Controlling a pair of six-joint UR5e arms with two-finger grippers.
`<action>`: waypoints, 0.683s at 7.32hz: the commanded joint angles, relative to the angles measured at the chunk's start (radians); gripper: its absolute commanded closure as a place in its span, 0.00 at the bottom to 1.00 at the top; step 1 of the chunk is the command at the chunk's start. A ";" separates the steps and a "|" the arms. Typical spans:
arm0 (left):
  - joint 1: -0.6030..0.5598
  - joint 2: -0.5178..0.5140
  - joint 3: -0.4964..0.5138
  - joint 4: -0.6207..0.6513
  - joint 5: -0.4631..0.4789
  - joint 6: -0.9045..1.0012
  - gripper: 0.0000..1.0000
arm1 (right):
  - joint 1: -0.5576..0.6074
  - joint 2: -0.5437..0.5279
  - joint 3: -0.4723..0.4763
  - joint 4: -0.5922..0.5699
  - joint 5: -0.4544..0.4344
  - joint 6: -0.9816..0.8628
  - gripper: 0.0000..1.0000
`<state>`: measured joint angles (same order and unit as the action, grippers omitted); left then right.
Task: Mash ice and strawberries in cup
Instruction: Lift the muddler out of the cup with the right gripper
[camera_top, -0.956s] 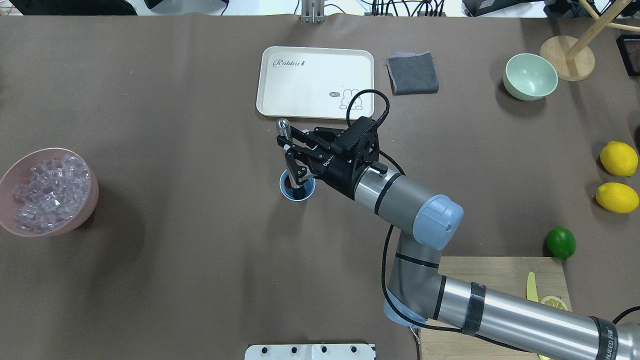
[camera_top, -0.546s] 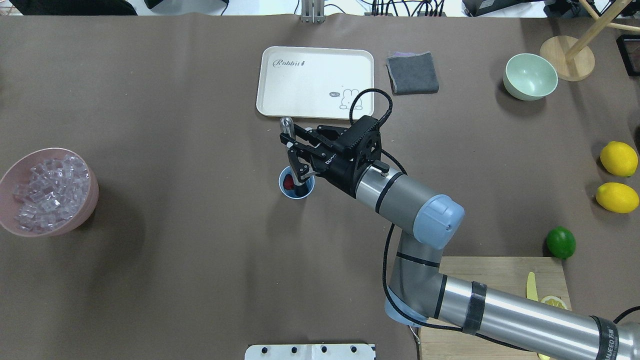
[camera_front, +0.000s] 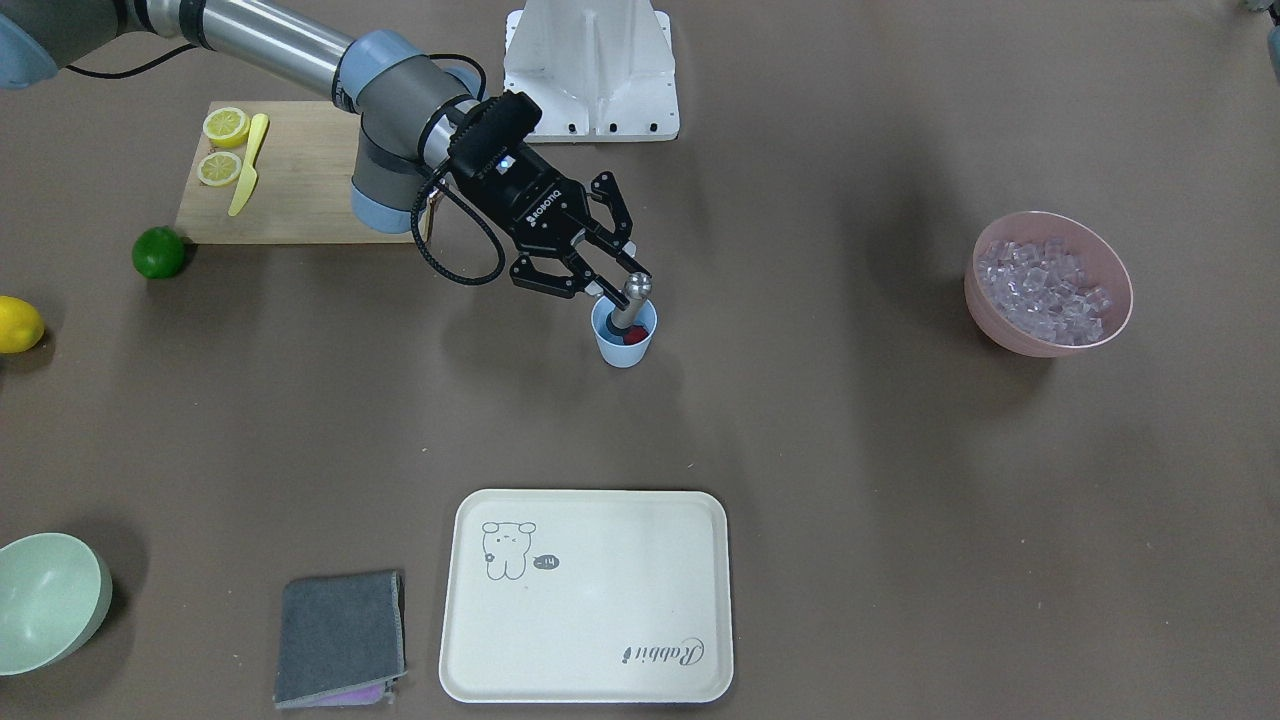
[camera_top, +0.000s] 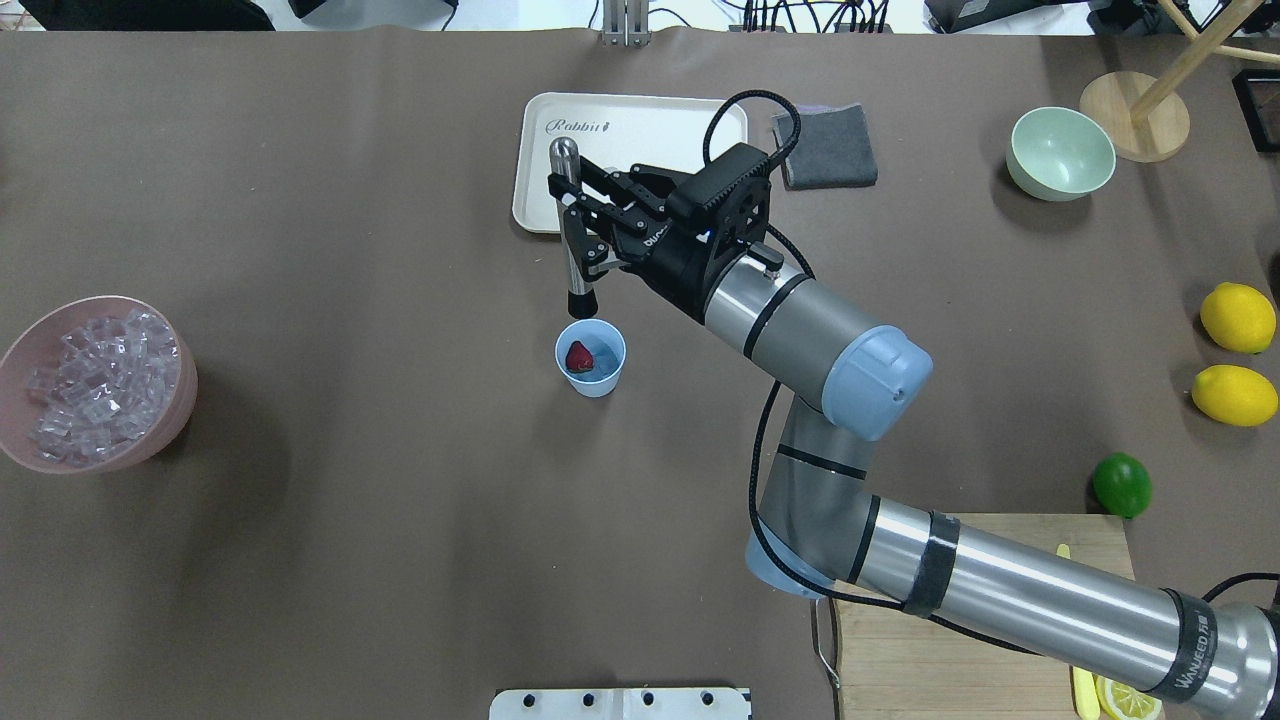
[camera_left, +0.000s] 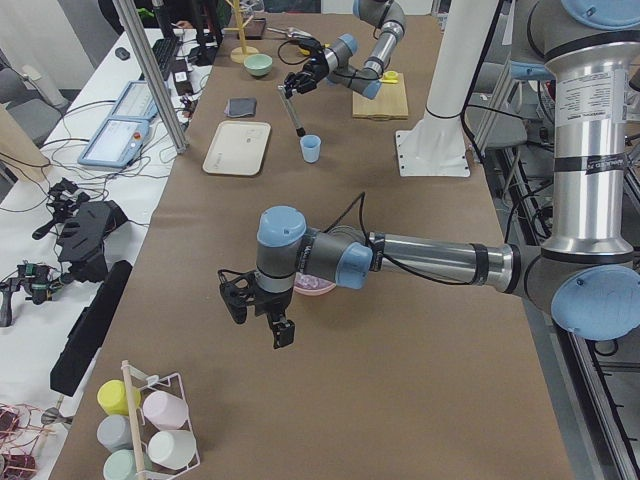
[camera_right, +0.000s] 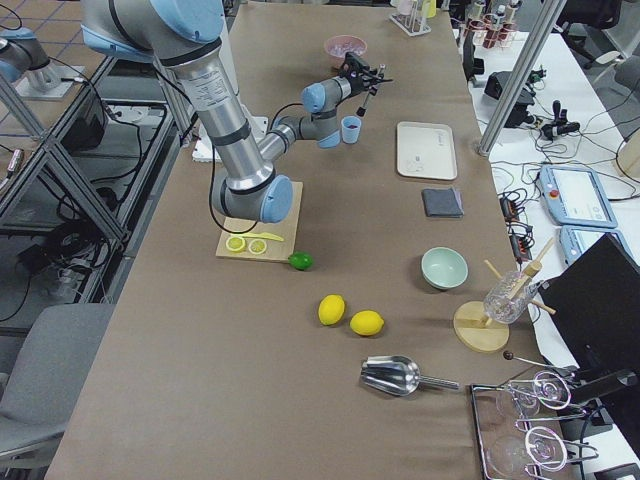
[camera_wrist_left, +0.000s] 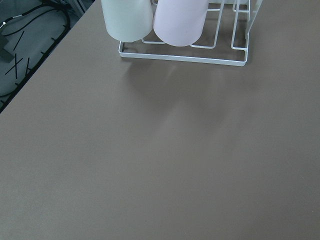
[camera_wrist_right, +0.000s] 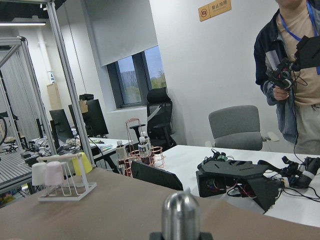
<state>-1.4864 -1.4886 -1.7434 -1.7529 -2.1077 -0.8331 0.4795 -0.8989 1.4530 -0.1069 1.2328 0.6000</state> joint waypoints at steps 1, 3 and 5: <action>0.000 0.001 -0.013 -0.003 0.000 -0.001 0.02 | 0.071 0.028 0.032 -0.089 0.031 0.076 1.00; -0.002 0.001 -0.048 -0.008 0.003 0.003 0.02 | 0.149 0.028 0.151 -0.404 0.088 0.162 1.00; -0.002 0.020 -0.102 -0.121 0.000 0.012 0.02 | 0.271 -0.064 0.194 -0.584 0.193 0.195 1.00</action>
<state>-1.4883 -1.4787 -1.8185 -1.8002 -2.1057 -0.8242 0.6726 -0.9008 1.6153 -0.5771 1.3555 0.7741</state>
